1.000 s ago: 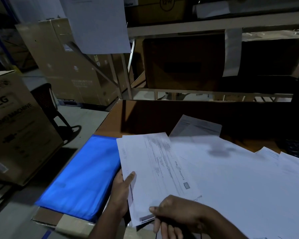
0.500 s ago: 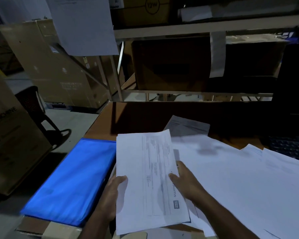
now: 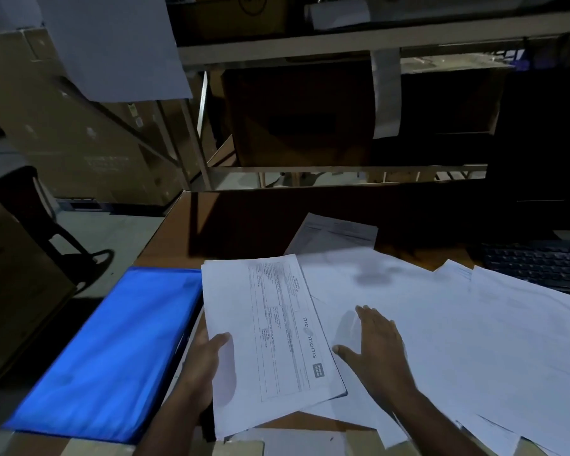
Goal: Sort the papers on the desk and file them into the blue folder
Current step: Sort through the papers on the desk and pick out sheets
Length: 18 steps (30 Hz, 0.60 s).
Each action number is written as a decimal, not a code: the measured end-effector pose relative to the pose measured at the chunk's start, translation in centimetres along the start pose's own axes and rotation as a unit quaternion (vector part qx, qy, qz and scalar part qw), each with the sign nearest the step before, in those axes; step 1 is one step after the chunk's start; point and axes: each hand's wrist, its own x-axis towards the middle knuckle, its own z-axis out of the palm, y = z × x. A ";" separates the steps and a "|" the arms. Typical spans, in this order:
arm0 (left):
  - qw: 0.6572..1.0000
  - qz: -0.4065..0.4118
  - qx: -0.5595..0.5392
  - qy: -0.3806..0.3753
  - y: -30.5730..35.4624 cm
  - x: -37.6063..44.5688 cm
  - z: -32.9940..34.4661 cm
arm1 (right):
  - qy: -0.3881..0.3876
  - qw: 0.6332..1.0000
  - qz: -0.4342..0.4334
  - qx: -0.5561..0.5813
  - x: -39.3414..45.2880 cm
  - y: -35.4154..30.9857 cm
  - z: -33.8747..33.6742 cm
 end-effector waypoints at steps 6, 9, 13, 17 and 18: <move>1.000 0.019 0.006 -0.003 -0.1 -1.2 0.0 | 0.115 0.992 -0.033 0.048 -0.2 0.3 1.0; 0.999 0.024 0.015 -0.017 -0.3 -1.1 -0.5 | 0.168 0.986 -0.021 0.001 0.0 -0.4 -0.4; 0.999 0.028 0.020 -0.017 -0.5 -0.9 -0.7 | 0.238 0.965 -0.006 0.113 0.8 -2.5 -2.1; 0.999 0.021 0.021 -0.019 -0.7 -0.8 -0.8 | 0.250 0.905 -0.121 0.323 -0.2 -6.3 -4.5; 0.999 0.020 0.018 -0.023 -0.7 -0.7 -0.8 | 0.246 0.883 -0.141 0.374 -0.6 -7.3 -5.3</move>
